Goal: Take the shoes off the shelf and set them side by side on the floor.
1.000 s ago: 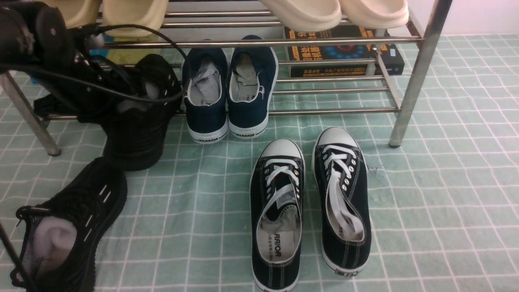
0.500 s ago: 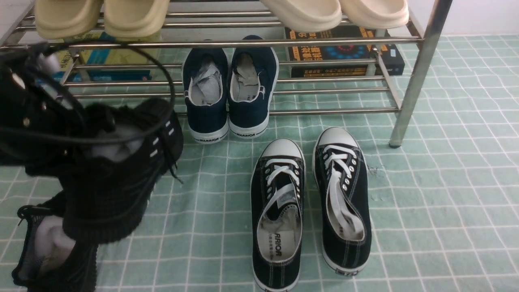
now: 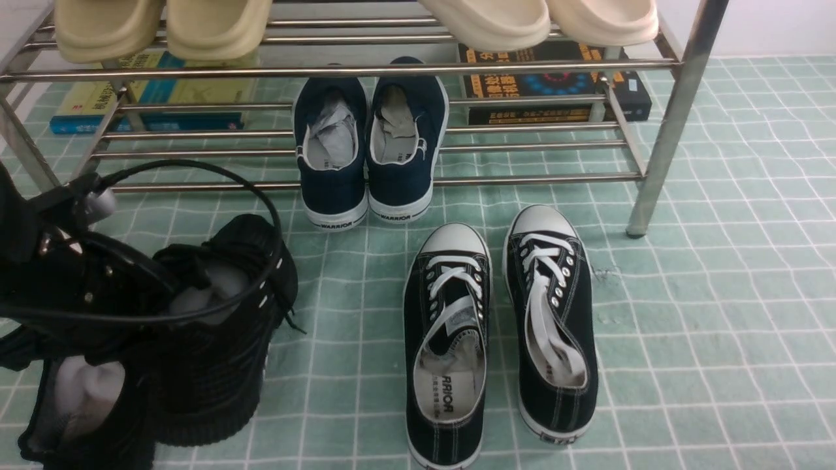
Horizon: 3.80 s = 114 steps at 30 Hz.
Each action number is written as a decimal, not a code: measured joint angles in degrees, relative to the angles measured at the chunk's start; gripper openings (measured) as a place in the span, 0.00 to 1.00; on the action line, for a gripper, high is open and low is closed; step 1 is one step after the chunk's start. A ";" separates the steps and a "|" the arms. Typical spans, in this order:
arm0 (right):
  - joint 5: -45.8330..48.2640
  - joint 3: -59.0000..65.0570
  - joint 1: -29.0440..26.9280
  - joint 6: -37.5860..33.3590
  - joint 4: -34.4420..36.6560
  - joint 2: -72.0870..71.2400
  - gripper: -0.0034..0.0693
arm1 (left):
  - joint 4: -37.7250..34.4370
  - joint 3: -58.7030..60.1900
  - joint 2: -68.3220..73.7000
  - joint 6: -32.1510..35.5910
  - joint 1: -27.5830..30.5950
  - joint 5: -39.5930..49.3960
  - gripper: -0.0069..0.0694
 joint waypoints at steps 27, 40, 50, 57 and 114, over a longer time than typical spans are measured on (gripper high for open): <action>0.00 0.00 0.00 0.00 0.00 0.00 0.38 | 11.19 -16.86 -19.54 6.37 0.00 25.57 0.31; 0.00 0.00 0.00 0.00 0.00 0.00 0.38 | 6.97 12.84 -51.42 9.96 0.00 2.59 0.09; 0.00 0.00 0.00 0.00 0.00 0.00 0.38 | 7.71 32.30 -61.40 10.01 0.00 -22.21 0.09; 0.00 0.00 0.00 0.00 0.00 0.00 0.38 | 8.99 35.78 -61.40 10.01 0.00 -22.20 0.09; 0.00 0.00 0.00 0.00 0.00 0.00 0.38 | 16.40 50.28 -77.35 10.22 4.49 -21.32 0.18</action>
